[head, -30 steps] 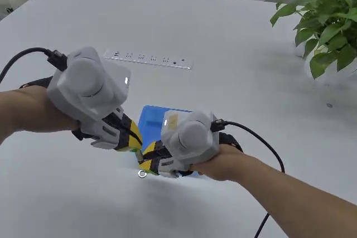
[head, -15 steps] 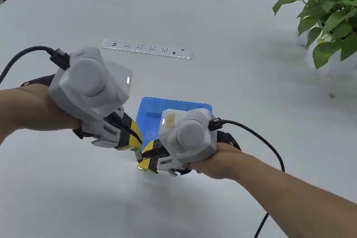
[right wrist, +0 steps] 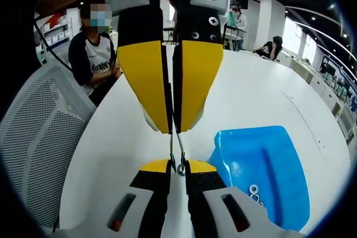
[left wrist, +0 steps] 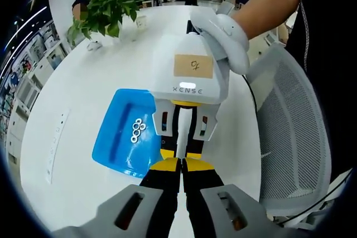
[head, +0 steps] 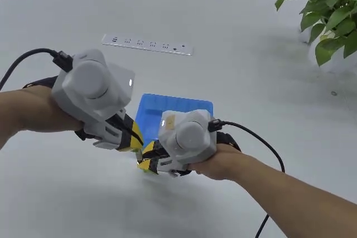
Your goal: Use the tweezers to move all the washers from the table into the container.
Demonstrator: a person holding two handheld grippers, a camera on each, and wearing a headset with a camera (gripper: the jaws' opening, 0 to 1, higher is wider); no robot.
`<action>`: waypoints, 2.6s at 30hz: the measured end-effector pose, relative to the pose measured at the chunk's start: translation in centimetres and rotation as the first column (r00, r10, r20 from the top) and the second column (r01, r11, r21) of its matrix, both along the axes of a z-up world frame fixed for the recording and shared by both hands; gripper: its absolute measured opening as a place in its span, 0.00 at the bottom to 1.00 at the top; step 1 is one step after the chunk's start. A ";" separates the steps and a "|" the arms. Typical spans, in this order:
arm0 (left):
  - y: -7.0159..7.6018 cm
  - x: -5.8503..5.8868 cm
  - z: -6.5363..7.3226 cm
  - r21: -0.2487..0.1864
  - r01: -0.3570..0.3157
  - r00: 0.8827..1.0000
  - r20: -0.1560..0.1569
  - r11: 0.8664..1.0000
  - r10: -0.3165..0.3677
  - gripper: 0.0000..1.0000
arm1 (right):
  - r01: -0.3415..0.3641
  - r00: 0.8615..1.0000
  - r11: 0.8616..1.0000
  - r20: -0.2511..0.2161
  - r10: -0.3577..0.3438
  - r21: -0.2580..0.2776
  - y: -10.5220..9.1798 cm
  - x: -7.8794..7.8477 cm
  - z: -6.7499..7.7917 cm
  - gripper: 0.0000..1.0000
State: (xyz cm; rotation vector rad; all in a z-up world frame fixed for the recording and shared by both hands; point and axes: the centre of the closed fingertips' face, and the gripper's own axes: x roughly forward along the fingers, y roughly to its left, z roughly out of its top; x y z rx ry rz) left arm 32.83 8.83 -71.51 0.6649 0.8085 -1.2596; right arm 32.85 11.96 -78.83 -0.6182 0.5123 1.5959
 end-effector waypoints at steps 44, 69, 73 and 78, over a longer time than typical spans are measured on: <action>0.2 0.4 -0.7 0.001 -0.007 1.000 -0.019 1.000 0.007 0.05 | 0.041 0.998 0.999 -0.048 -0.041 -0.006 0.1 -0.1 -0.1 0.10; -0.2 0.2 2.4 -0.032 0.014 1.000 0.027 0.999 -0.013 0.05 | 0.046 0.999 0.999 -0.012 -0.045 0.026 -0.2 -0.1 3.0 0.09; -0.3 0.1 3.2 -0.040 0.017 1.000 0.027 0.999 -0.016 0.05 | 0.045 0.999 0.998 -0.009 -0.045 0.032 -0.2 -0.1 3.7 0.09; -0.3 0.2 4.3 -0.043 0.020 0.999 0.036 0.999 -0.019 0.05 | 0.052 0.999 0.997 -0.001 -0.052 0.049 -0.2 0.0 4.9 0.09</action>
